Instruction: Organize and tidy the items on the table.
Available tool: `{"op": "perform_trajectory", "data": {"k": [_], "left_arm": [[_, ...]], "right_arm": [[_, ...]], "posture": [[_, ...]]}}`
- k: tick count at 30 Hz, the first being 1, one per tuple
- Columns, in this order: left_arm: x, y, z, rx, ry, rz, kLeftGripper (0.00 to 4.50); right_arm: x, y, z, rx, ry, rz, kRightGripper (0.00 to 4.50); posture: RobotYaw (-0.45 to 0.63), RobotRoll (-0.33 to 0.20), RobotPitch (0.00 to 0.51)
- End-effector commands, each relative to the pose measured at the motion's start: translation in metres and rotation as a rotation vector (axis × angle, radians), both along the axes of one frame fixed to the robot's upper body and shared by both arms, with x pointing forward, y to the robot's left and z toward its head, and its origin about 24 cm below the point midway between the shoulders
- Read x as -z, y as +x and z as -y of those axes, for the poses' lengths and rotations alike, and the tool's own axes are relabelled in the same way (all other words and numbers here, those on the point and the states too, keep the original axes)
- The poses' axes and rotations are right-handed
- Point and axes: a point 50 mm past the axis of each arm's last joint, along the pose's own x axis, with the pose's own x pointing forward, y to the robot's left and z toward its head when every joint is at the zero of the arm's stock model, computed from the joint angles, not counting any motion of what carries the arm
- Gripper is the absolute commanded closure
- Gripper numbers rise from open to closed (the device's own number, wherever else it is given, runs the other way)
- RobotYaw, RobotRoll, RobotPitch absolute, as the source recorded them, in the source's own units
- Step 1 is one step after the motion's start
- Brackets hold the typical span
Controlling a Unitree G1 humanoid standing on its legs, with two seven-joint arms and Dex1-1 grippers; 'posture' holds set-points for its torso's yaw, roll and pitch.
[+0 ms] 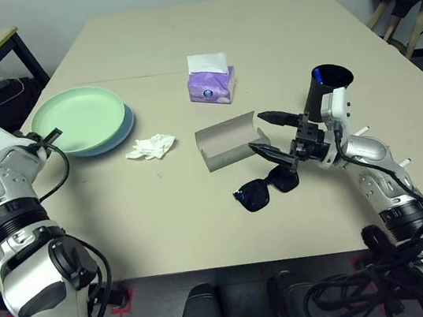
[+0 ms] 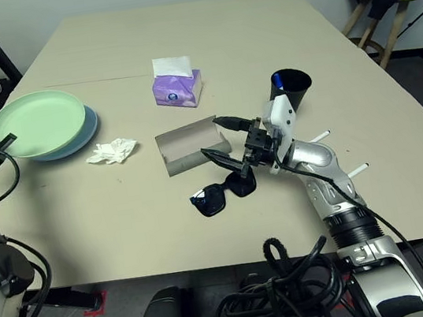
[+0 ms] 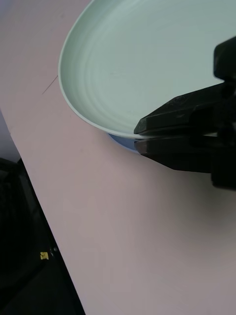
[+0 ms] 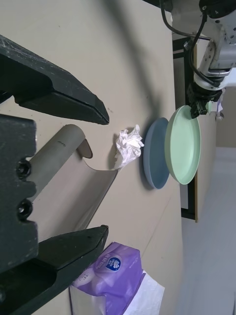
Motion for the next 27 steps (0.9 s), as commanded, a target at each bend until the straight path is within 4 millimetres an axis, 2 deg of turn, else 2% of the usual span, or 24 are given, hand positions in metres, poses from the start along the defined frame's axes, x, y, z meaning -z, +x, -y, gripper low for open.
{"op": "perform_trajectory", "data": {"k": [1, 7, 8, 10, 16, 19, 20, 27], "left_arm": [[0.005, 0.008, 0.004, -0.037, 0.001, 0.0, 4.48], [0.012, 0.014, 0.006, -0.056, 0.02, -0.017, 4.48], [0.012, 0.016, 0.008, -0.043, 0.033, -0.012, 4.25], [0.012, 0.018, 0.01, -0.019, 0.055, 0.006, 3.75], [0.016, 0.022, 0.021, 0.108, 0.093, 0.048, 1.41], [0.018, 0.023, 0.031, 0.26, 0.075, 0.078, 0.22], [0.02, 0.022, 0.036, 0.328, 0.069, 0.071, 0.03], [0.024, 0.003, 0.069, 0.731, 0.102, 0.072, 0.03]], "right_arm": [[0.0, -0.001, 0.003, 0.029, 0.005, -0.003, 0.0], [0.0, 0.0, 0.003, 0.052, 0.015, -0.005, 0.0], [0.0, 0.0, 0.003, 0.053, 0.017, -0.005, 0.0], [0.001, 0.001, 0.003, 0.055, 0.018, -0.005, 0.0], [0.002, 0.001, 0.004, 0.059, 0.022, -0.008, 0.0], [0.003, 0.001, 0.004, 0.064, 0.02, -0.012, 0.0], [0.004, 0.001, 0.005, 0.065, 0.019, -0.013, 0.0], [0.005, 0.002, 0.004, 0.071, 0.017, -0.016, 0.0]], "posture": [[0.15, 0.0, 0.065], [0.15, 0.0, 0.065], [0.15, 0.0, 0.065], [0.15, 0.0, 0.065], [0.14, 0.0, 0.065], [0.15, 0.0, 0.064], [0.15, 0.0, 0.065], [0.15, 0.0, 0.066]]}}
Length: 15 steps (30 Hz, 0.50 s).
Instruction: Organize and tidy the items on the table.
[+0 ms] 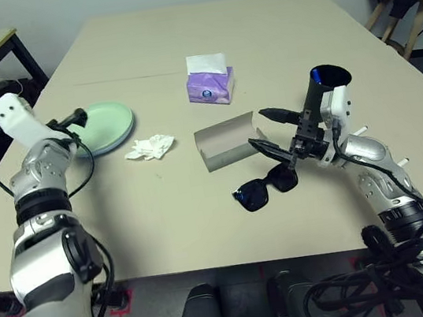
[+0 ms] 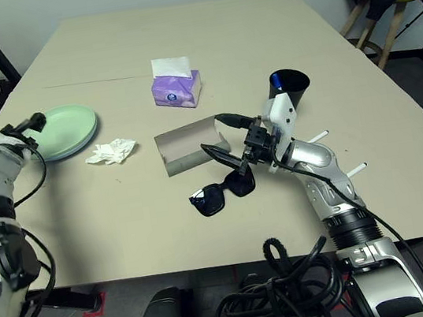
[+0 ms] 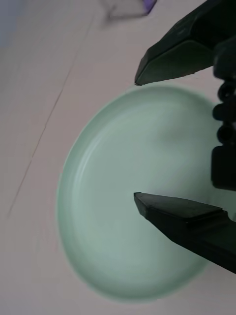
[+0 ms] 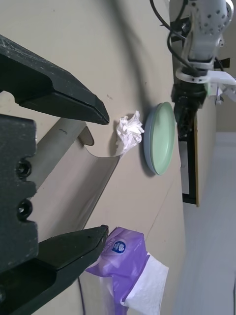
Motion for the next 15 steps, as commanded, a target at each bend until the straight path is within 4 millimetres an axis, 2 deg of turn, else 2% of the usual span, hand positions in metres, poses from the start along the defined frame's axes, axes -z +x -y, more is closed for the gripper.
{"op": "perform_trajectory", "data": {"k": [1, 9, 15], "left_arm": [[-0.003, -0.008, 0.02, 0.205, 0.011, 0.006, 0.03], [0.014, -0.022, 0.038, 0.442, 0.132, -0.121, 0.03], [0.026, -0.023, 0.038, 0.539, 0.261, -0.222, 0.03]], "right_arm": [[0.003, 0.0, 0.001, 0.012, 0.003, -0.008, 0.0], [0.003, 0.0, 0.0, 0.003, -0.002, -0.007, 0.0], [0.002, -0.001, 0.001, 0.005, -0.005, -0.004, 0.0]], "posture": [[0.16, 0.0, 0.066], [0.15, 0.0, 0.066], [0.15, 0.0, 0.067]]}}
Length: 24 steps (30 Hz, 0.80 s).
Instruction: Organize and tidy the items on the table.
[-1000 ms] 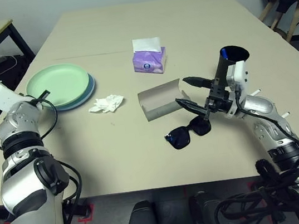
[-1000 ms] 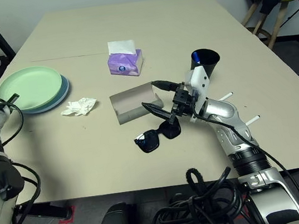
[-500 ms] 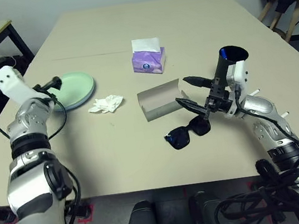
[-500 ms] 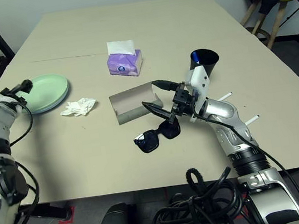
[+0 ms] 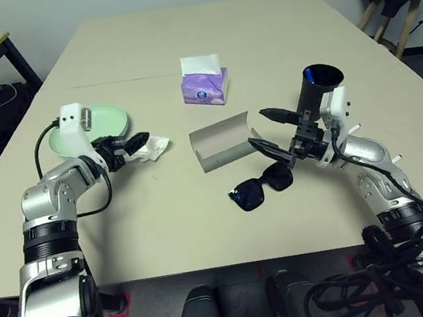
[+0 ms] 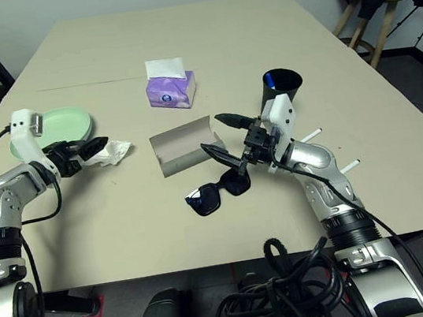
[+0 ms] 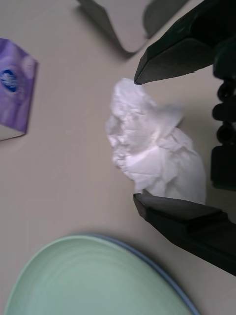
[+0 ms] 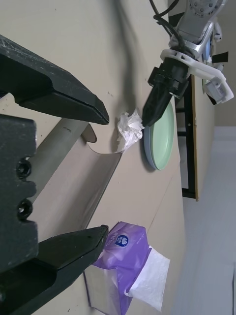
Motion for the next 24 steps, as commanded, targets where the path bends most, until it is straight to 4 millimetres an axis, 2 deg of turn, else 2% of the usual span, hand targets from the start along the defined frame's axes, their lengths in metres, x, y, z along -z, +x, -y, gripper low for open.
{"op": "perform_trajectory", "data": {"k": [1, 4, 6, 16, 24], "left_arm": [[0.009, 0.001, -0.001, 0.059, 0.103, -0.043, 0.03], [0.012, 0.005, 0.0, 0.1, 0.173, -0.052, 0.03], [0.013, 0.007, 0.002, 0.108, 0.17, -0.053, 0.59], [0.016, 0.015, 0.016, 0.114, 0.124, -0.019, 4.4], [-0.005, 0.016, 0.018, 0.109, 0.033, 0.057, 4.46]], "right_arm": [[0.001, -0.001, 0.003, 0.005, -0.009, -0.001, 0.0], [0.001, -0.002, 0.004, 0.009, -0.01, 0.001, 0.0], [0.001, -0.002, 0.004, 0.01, -0.011, 0.001, 0.0], [0.001, -0.005, 0.005, 0.014, -0.014, 0.0, 0.0], [-0.001, -0.004, 0.003, 0.007, -0.016, 0.001, 0.0]], "posture": [[0.15, 0.0, 0.067], [0.14, 0.0, 0.067], [0.13, 0.0, 0.066], [0.12, 0.0, 0.061], [0.13, 0.0, 0.06]]}}
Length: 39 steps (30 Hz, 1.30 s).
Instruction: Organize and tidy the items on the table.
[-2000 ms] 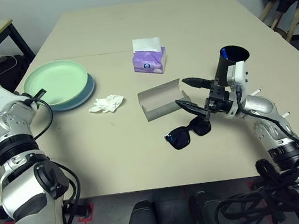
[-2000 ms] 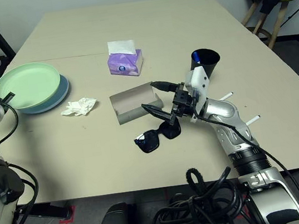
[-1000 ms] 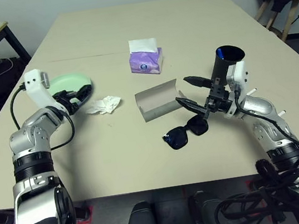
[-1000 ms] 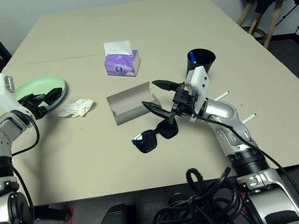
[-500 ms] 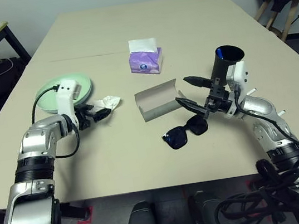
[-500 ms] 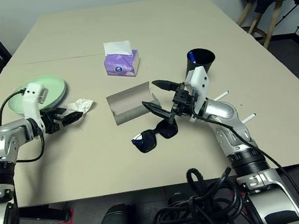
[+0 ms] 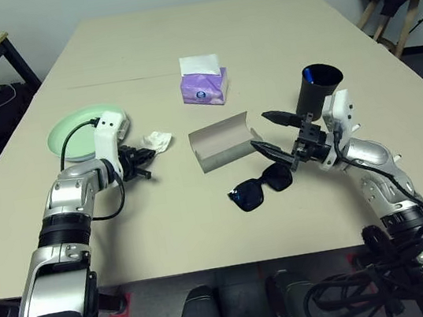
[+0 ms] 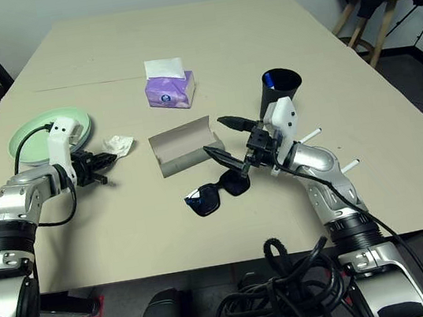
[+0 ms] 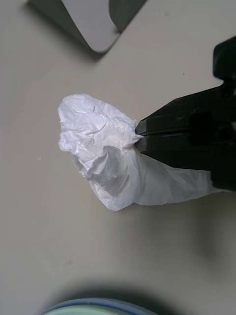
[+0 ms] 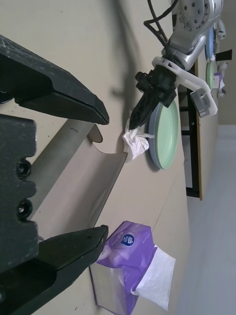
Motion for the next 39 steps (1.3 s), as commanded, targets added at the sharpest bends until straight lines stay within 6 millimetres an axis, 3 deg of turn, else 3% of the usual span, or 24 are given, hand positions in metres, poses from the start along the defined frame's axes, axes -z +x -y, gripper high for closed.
{"op": "perform_trajectory", "data": {"k": [1, 5, 10, 14, 21, 24, 29, 34, 39], "left_arm": [[-0.018, 0.003, 0.002, -0.002, -0.028, 0.069, 4.46], [-0.041, 0.009, 0.0, -0.091, -0.141, 0.167, 4.46], [-0.059, 0.02, -0.024, -0.317, -0.15, 0.26, 4.46], [-0.064, 0.027, -0.051, -0.572, -0.115, 0.312, 4.46], [-0.058, 0.031, -0.062, -0.674, -0.049, 0.337, 4.46], [-0.058, 0.031, -0.065, -0.7, -0.026, 0.399, 3.89], [-0.053, 0.03, -0.064, -0.678, -0.083, 0.449, 1.95], [-0.045, 0.022, -0.05, -0.415, -0.103, 0.441, 0.03], [-0.043, 0.006, -0.018, -0.047, -0.091, 0.482, 0.03]], "right_arm": [[-0.003, 0.0, 0.0, -0.001, -0.006, 0.01, 0.0], [-0.003, 0.0, -0.002, -0.005, -0.002, 0.01, 0.0], [-0.004, 0.001, -0.004, -0.012, 0.001, 0.009, 0.0], [-0.004, 0.001, -0.005, -0.013, 0.005, 0.01, 0.0], [-0.004, -0.001, -0.004, -0.008, 0.006, 0.009, 0.0], [-0.005, -0.001, -0.004, -0.006, 0.008, 0.009, 0.0], [-0.005, -0.002, -0.003, 0.0, 0.008, 0.01, 0.0], [-0.006, -0.001, -0.003, 0.004, 0.002, -0.008, 0.0], [-0.006, 0.0, -0.012, -0.015, -0.079, -0.115, 0.0]], "posture": [[0.13, 0.0, 0.058], [0.13, 0.0, 0.057], [0.14, 0.0, 0.059], [0.14, 0.0, 0.059], [0.13, 0.0, 0.059], [0.13, 0.0, 0.059], [0.12, 0.0, 0.06], [0.13, 0.0, 0.07], [0.13, 0.0, 0.079]]}}
